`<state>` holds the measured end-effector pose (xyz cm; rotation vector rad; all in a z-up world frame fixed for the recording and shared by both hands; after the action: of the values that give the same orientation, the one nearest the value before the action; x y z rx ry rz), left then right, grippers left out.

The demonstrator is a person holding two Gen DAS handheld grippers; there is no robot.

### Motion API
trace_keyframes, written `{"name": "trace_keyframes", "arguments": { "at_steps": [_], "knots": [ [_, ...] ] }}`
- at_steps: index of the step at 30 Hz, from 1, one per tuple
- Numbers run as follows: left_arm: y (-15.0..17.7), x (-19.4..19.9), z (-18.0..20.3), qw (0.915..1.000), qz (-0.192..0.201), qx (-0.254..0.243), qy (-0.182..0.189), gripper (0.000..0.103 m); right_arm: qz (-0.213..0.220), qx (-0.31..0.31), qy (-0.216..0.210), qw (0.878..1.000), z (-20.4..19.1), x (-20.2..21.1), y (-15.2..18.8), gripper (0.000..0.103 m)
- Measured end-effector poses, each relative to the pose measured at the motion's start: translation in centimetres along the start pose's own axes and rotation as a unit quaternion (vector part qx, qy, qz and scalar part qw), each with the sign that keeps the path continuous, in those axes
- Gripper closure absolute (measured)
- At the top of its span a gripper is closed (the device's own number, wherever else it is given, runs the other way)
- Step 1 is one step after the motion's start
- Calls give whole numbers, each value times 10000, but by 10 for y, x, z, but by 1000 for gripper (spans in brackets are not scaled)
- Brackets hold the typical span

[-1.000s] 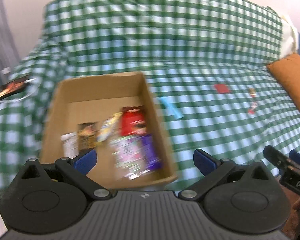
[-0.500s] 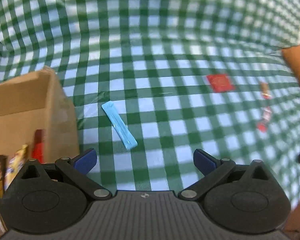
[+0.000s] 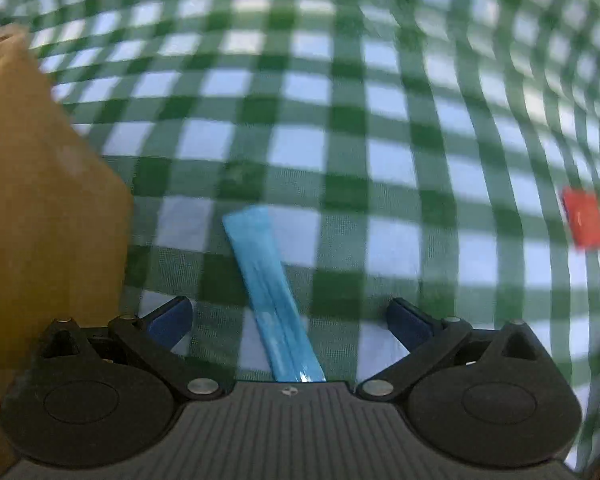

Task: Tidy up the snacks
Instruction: 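Grasp the blue stick with left tool while right tool grasps red Nescafé stick, then carry the blue stick and Nescafé stick over the cardboard box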

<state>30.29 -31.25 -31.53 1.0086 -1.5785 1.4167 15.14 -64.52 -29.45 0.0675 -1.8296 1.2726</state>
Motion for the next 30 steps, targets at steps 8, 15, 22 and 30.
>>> {"name": "trace_keyframes", "arguments": {
  "at_steps": [8, 15, 22, 30],
  "knots": [
    [3, -3, -1, 9999, 49, -107, -13, 0, 445, 237, 33, 9987, -4, 1, 9, 0],
    [3, 23, -9, 9999, 115, -52, -34, 80, 402, 220, 18, 9989, -6, 14, 7, 29],
    [-1, 50, -11, 9992, 285, -165, 206, 99, 352, 229, -109, 9991, -10, 36, 4, 81],
    [16, 147, -22, 9916, 789, -382, 947, 99, 694, 19, -639, 9955, -24, 123, -7, 81]
  ]
}}
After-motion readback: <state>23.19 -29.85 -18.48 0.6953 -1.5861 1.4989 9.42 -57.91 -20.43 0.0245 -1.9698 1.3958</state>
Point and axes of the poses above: each gripper's, at about its wrist camera, not at the fingertips, and x roughly against the way its jaws point, z to its right, y to its underside, the point moved 3 cm from there along -x, roughly the way its jaws point, and after that the axes turned 4 degrees about -y, right-handed, at the moved point
